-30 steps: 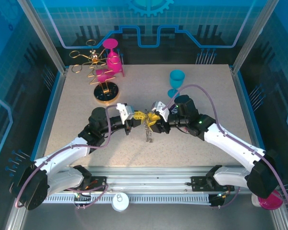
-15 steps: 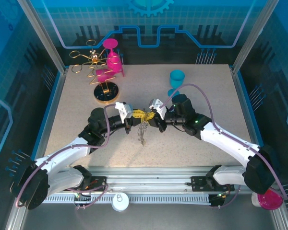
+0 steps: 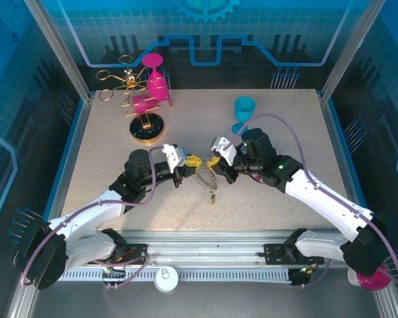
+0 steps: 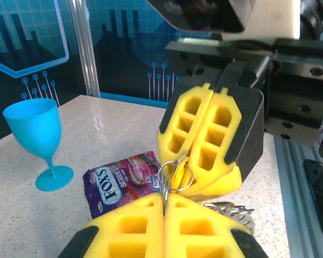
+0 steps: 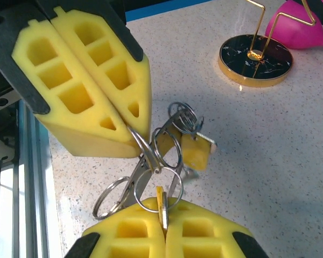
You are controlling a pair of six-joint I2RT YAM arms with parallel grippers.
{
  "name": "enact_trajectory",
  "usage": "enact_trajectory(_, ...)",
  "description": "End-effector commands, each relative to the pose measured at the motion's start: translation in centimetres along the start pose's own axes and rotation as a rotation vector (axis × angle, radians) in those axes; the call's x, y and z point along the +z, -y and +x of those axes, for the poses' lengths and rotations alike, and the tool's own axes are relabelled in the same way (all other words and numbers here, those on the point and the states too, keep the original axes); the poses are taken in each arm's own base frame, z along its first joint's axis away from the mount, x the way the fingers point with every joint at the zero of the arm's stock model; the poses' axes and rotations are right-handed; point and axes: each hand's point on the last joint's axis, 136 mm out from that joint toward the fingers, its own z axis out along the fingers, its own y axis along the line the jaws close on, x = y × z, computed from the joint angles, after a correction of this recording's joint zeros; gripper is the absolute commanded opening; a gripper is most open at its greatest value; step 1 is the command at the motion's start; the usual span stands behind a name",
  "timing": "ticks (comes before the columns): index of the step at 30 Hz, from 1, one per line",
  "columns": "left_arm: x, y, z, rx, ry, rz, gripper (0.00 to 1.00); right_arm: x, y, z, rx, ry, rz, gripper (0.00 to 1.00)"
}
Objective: Put the keys on the keyring
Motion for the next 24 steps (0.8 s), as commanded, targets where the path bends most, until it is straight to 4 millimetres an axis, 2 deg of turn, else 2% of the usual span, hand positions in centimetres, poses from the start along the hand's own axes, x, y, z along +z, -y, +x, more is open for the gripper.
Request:
enact_trajectory(1,-0.1,0.1,-1.7,0.066,0.031,0.01,0.0,-0.8,0.1,0.6,-0.008,-0.078,0.027,0.0)
enact_trajectory(9,-0.1,0.5,-1.3,0.08,-0.003,0.032,0.0,-0.2,-0.8,-0.6,-0.092,-0.115,-0.004,0.0)
enact_trajectory(18,0.0,0.1,0.6,0.073,-0.073,0.013,0.0,-0.4,-0.2,-1.1,-0.154,-0.179,0.035,0.0)
enact_trajectory(19,-0.1,0.1,0.7,0.069,-0.075,0.007,0.04,-0.4,-0.2,-1.0,-0.157,-0.189,0.035,0.0)
enact_trajectory(24,-0.8,-0.6,0.9,0.046,-0.064,-0.059,0.51,-0.4,0.1,-0.8,-0.196,-0.232,0.052,0.0)
